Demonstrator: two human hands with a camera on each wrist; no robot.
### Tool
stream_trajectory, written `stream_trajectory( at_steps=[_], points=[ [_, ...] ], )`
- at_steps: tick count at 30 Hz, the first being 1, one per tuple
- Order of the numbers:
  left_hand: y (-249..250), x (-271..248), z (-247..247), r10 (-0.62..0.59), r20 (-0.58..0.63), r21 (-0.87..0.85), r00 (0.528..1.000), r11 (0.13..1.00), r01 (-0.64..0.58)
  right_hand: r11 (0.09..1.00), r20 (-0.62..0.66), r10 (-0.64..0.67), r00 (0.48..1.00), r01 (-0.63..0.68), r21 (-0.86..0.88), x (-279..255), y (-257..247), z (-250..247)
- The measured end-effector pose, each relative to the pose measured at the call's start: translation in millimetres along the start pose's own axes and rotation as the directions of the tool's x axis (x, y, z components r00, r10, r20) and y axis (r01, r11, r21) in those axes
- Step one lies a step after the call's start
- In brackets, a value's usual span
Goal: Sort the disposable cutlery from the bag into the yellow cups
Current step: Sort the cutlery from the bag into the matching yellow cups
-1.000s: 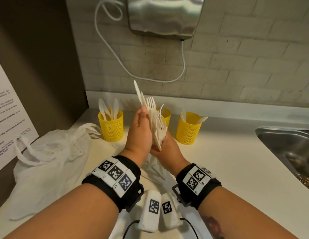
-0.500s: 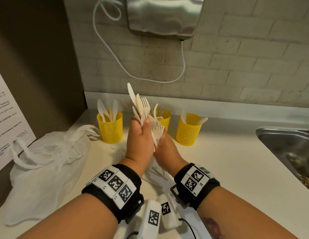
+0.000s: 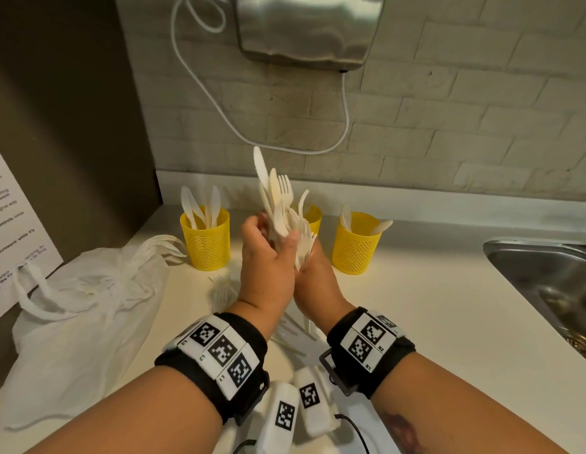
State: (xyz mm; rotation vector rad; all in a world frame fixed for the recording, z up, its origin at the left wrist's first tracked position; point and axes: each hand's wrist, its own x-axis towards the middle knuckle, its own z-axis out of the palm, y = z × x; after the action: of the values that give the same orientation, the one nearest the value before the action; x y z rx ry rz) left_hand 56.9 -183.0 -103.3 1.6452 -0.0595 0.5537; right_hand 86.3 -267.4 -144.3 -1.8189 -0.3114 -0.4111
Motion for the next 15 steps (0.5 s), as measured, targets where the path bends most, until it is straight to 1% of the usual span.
stream_trajectory(
  at_steps=[2, 4, 7, 8, 9, 11, 12, 13, 15],
  points=[
    [-4.9, -1.4, -2.2, 0.007, 0.078, 0.104, 0.997, 0.995, -0.015, 1.000, -0.025, -0.017, 1.000, 0.018, 0.021, 4.1, -1.5, -3.1],
    [-7.8, -4.6, -5.9, 0.061, 0.119, 0.244, 0.991, 0.966, -0.089, 1.000, -0.018, -0.010, 1.000, 0.010, 0.027, 6.5, -4.2, -6.6],
    [-8.2, -6.0, -14.7, 0.157, 0.168, 0.407, 0.973, 0.888, -0.213, 1.000, -0.005, 0.008, 1.000, -0.008, 0.004, 4.5, -6.2, -14.5],
    [-11.2, -5.1, -16.9, 0.172, 0.186, 0.413, 0.967, 0.880, -0.236, 1.000, -0.007, 0.024, 1.000, -0.024, -0.001, 3.6, -5.9, -17.3],
    [-12.7, -4.4, -19.3, 0.156, 0.195, 0.380, 0.968, 0.898, -0.221, 0.999, -0.017, 0.044, 0.999, -0.044, -0.005, 3.3, -4.7, -19.9],
    [-9.5, -5.8, -22.9, 0.060, 0.180, 0.218, 0.982, 0.971, -0.099, 0.996, -0.044, 0.093, 0.995, -0.093, 0.002, 4.6, 0.4, -22.4],
    [-7.3, -8.1, -24.2, 0.020, 0.171, 0.144, 0.985, 0.989, -0.045, 0.994, -0.057, 0.110, 0.992, -0.110, 0.004, 5.8, 2.0, -23.1],
    [-6.3, -11.4, -25.5, 0.009, 0.157, 0.104, 0.988, 0.994, -0.026, 0.992, -0.069, 0.126, 0.990, -0.126, -0.001, 7.2, 3.4, -23.4],
    [-3.4, -17.6, -29.8, 0.032, 0.126, 0.112, 0.992, 0.993, -0.046, 0.991, -0.094, 0.135, 0.986, -0.135, 0.007, 9.7, 2.4, -25.9]
  ],
)
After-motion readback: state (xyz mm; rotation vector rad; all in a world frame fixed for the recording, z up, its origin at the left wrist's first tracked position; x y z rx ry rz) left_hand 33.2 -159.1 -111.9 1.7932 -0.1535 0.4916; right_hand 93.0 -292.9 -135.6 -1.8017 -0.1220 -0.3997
